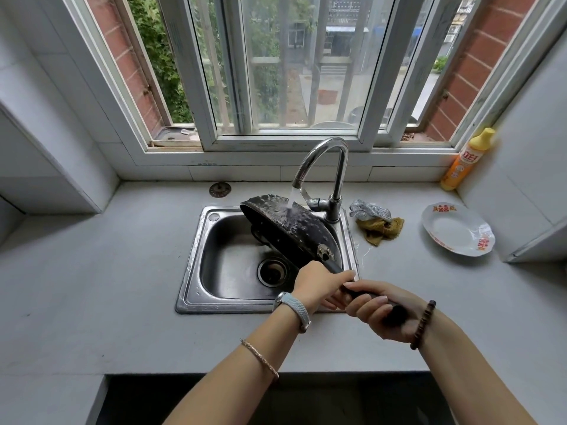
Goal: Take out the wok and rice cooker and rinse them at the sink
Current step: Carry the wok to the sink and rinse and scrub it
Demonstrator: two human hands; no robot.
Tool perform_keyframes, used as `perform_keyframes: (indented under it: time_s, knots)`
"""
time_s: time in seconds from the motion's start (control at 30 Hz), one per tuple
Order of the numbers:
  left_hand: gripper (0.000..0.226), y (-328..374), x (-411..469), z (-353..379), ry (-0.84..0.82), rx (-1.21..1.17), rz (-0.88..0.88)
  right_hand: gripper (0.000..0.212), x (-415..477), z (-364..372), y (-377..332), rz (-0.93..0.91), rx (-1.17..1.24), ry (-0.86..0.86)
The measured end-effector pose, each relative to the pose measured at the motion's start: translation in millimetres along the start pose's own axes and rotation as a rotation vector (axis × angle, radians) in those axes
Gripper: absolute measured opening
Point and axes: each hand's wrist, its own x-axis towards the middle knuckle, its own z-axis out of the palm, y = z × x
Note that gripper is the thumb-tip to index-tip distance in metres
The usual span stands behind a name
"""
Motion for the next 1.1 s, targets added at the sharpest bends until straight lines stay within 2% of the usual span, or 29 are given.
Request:
perform_keyframes:
  time_s: [0.2,0.4,0.5,0.73,1.1]
  knots:
    - [0.053,3,-5,-1,-0.009,-0.029,-0.028,0.030,0,2,0,-0.003,-0.019,0.020]
    - [0.049,-5,-8,-6,-0.023,-0.066,-0.072,0.022,3,13,12,-0.031,-0.131,0.165]
    - [0.043,-10,-12,-11,-0.013,-0.086,-0.078,0.019,8,20,19,-0.029,-0.165,0.185]
    - [0.034,-21,-31,-27,-0.002,-0.241,-0.075,0.020,23,36,35,-0.058,-0.331,0.243]
    - [0.036,-43,-58,-45,0.057,-0.394,-0.073,0.017,41,61,68,-0.140,-0.413,0.289]
